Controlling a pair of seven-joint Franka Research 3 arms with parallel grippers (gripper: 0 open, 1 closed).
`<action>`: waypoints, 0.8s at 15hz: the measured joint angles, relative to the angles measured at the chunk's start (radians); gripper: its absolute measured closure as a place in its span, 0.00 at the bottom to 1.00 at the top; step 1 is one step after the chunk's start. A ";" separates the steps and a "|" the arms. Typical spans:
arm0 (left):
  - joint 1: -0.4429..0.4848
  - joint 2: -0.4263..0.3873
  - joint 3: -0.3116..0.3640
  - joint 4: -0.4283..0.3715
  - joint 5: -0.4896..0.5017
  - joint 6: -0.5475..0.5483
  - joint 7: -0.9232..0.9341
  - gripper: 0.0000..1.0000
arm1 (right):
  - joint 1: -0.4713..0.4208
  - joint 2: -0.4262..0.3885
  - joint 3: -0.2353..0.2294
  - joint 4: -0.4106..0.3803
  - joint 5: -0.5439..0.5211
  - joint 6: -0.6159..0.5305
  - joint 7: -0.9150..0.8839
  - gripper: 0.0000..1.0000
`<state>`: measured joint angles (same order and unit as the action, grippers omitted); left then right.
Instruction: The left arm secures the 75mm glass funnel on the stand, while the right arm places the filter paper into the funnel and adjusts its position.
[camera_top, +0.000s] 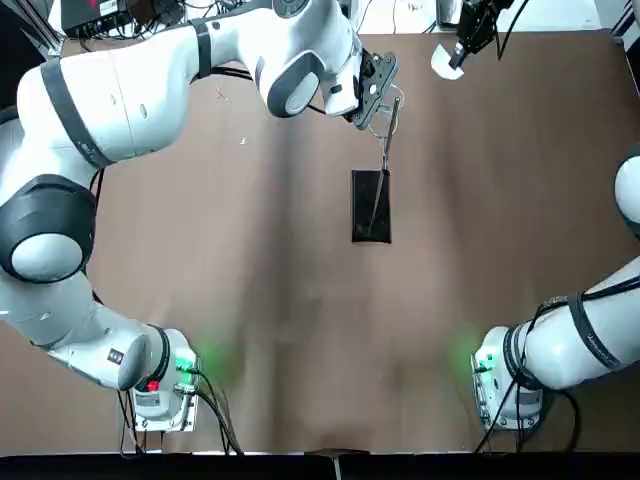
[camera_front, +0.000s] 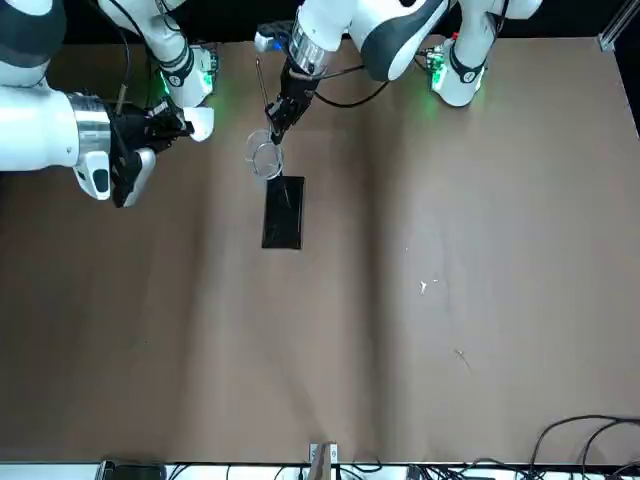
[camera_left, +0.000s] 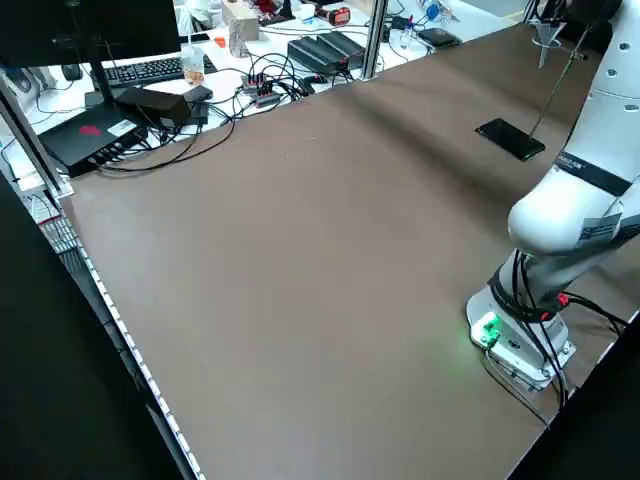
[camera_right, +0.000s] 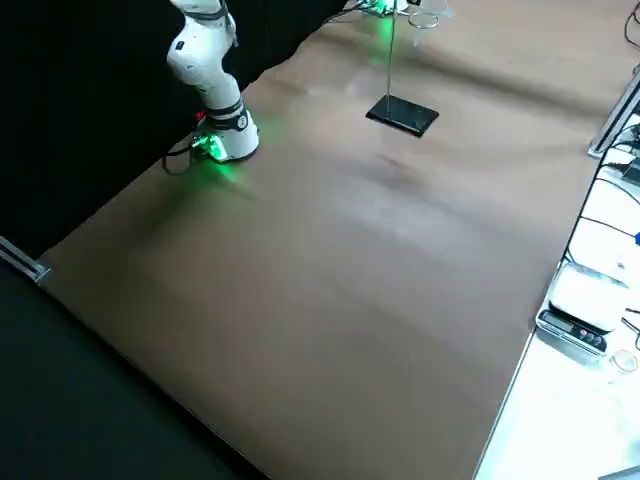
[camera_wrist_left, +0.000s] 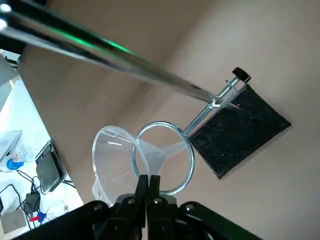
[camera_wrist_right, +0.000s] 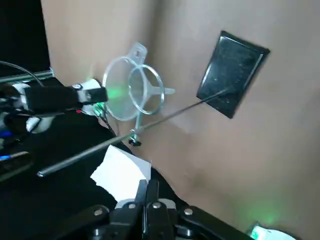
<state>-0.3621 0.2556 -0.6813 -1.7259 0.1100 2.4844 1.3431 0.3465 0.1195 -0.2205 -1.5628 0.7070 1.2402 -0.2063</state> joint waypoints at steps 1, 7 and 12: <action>0.000 0.000 0.000 -0.006 0.003 0.008 0.000 0.97 | 0.006 0.000 0.000 0.000 0.006 0.013 0.007 0.99; 0.000 0.000 0.000 -0.030 0.005 0.029 0.000 0.97 | 0.026 0.002 0.000 0.000 0.011 0.033 0.021 0.99; -0.001 0.000 0.000 -0.035 0.008 0.031 -0.011 0.89 | 0.027 0.008 0.000 0.000 0.011 0.036 0.021 0.99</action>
<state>-0.3630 0.2560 -0.6809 -1.7607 0.1175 2.5152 1.3325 0.3732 0.1272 -0.2203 -1.5630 0.7181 1.2757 -0.1852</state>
